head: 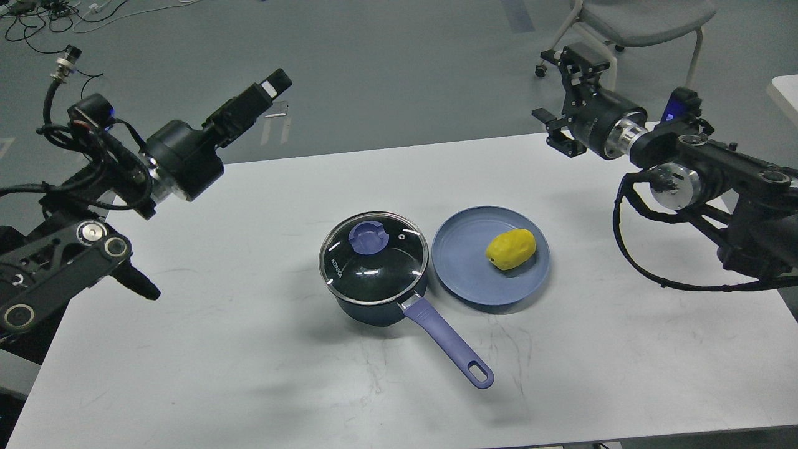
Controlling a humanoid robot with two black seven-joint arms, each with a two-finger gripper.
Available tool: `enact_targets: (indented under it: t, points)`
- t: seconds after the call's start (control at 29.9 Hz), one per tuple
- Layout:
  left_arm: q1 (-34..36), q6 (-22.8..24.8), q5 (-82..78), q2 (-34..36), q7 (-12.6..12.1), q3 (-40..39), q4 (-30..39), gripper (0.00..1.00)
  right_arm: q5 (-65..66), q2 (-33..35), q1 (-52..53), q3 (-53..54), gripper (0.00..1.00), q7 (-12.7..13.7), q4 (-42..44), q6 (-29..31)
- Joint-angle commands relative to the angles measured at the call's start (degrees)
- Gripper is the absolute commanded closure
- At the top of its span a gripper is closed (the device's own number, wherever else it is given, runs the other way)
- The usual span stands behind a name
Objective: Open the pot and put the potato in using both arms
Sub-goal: 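Move the left gripper down to the purple knob of the glass lid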
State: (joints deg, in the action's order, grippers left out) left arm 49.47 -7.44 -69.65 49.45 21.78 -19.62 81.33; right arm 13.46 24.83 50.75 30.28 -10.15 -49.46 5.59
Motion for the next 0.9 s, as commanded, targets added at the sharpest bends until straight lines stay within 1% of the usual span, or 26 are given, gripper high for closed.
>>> enact_targets:
  t: [0.0,0.07,0.1,0.17,0.27,0.3,0.43,0.57,0.63,0.7,0.87]
  points:
    - [-0.9,-12.6,-16.9,0.6,-0.1,6.7,1.3,0.02,0.0,0.7,-0.9,0.4,0.0,0.0,0.2,-0.1]
    - [-1.2,-16.3,-21.9,0.2,-0.2,8.4,1.8,0.02,0.0,0.7,-1.1,0.4,0.0,0.0,0.2,-0.1]
    - [-1.5,-17.3,-24.1,0.1,-0.2,8.6,1.9,0.02,0.0,0.7,-1.2,0.4,0.0,0.0,0.2,-0.1]
    - [-2.6,-18.5,-29.7,-0.5,-0.2,8.8,1.9,0.02,0.0,0.8,-1.6,0.4,0.0,0.0,0.5,-0.1]
    - [-3.2,-19.8,-34.0,-2.0,-0.2,9.4,1.6,0.03,0.0,0.7,-1.8,0.3,0.0,0.0,1.6,-0.1]
    - [-3.2,-19.8,-34.0,-2.0,-0.2,9.4,1.6,0.03,0.0,0.7,-1.8,0.3,0.0,0.0,1.7,-0.1]
    - [-3.6,-19.9,-39.4,-6.3,-0.1,9.9,-0.7,0.03,0.0,0.4,-2.0,0.1,0.0,0.0,1.8,-0.1]
    - [-3.2,-19.5,-39.7,-10.0,-0.1,11.7,-3.7,0.03,0.0,0.0,-2.0,0.0,0.0,0.0,1.8,-0.1]
    - [-3.7,-19.5,-39.8,-12.6,-0.1,12.0,-7.7,0.03,0.0,0.0,-1.9,-0.1,0.0,0.0,1.8,-0.7]
    - [-3.8,-19.5,-39.9,-14.1,-0.1,12.6,-10.0,0.03,0.0,-0.2,-1.8,-0.1,0.0,0.0,1.8,-0.9]
    - [-3.5,-19.6,-39.9,-15.3,0.2,13.7,-13.5,0.03,0.1,-0.2,-1.6,-0.2,0.0,0.0,1.9,-0.9]
